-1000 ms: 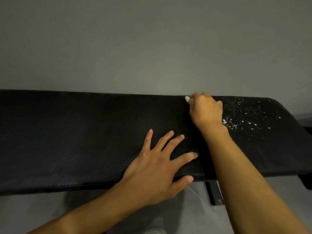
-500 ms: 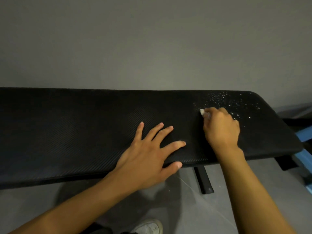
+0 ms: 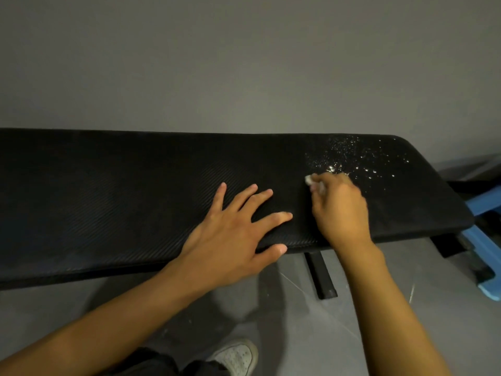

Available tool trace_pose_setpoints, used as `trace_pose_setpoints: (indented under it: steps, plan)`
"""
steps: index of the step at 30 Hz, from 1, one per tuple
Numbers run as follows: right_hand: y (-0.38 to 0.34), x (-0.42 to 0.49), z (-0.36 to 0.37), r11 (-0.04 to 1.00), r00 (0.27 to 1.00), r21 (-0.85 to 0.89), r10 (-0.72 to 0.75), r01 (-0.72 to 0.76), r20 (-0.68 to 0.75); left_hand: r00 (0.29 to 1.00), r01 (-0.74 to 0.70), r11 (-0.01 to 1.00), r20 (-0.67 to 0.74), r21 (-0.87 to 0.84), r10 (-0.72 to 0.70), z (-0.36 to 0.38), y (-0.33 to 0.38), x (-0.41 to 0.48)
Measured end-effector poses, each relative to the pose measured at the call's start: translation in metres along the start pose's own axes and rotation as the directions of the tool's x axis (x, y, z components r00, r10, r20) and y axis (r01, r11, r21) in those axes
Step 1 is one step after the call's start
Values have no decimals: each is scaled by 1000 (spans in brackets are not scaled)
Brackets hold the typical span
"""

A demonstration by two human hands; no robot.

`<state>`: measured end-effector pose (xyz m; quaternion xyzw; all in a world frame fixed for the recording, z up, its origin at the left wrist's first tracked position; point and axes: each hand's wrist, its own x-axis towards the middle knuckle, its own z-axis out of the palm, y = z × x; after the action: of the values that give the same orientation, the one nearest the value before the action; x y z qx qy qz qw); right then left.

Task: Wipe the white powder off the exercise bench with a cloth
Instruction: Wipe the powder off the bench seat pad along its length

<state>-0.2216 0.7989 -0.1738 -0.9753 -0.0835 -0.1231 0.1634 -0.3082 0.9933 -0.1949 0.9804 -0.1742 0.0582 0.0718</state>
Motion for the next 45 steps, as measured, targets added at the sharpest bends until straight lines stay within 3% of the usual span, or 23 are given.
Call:
trace_pose_setpoints:
  steps: [2,5,8,11,18,29,35,38,45]
  plan:
    - [2,-32,-5,992,992,5,-126,126,-20,1000,-6,1000,1,2,6,0,0,0]
    - [14,-51,-13,983,985,-80,-171,168,-36,1000,-5,1000,3,-2,5,1,0,0]
    - [31,-19,-9,985,998,-173,-13,4,-54,1000,-3,1000,0,-4,3,1,1,0]
    - [29,9,-4,972,980,-122,194,-199,-52,1000,0,1000,11,-7,0,1,0,1]
    - [-9,-61,7,995,992,-63,-86,80,-88,1000,15,1000,25,-5,-15,-2,4,1]
    - [-7,-47,-4,976,999,-213,-37,41,20,994,10,1000,106,-16,-8,-13,2,6]
    - [3,-3,1,973,992,-195,125,-124,-4,968,-184,982,164,-49,190,-14,-9,55]
    - [5,4,4,968,992,-220,121,-124,-25,942,-270,960,187,-82,280,-11,-9,87]
    - [31,26,-3,972,989,-185,144,-144,-18,936,-262,960,218,-98,278,-8,-5,103]
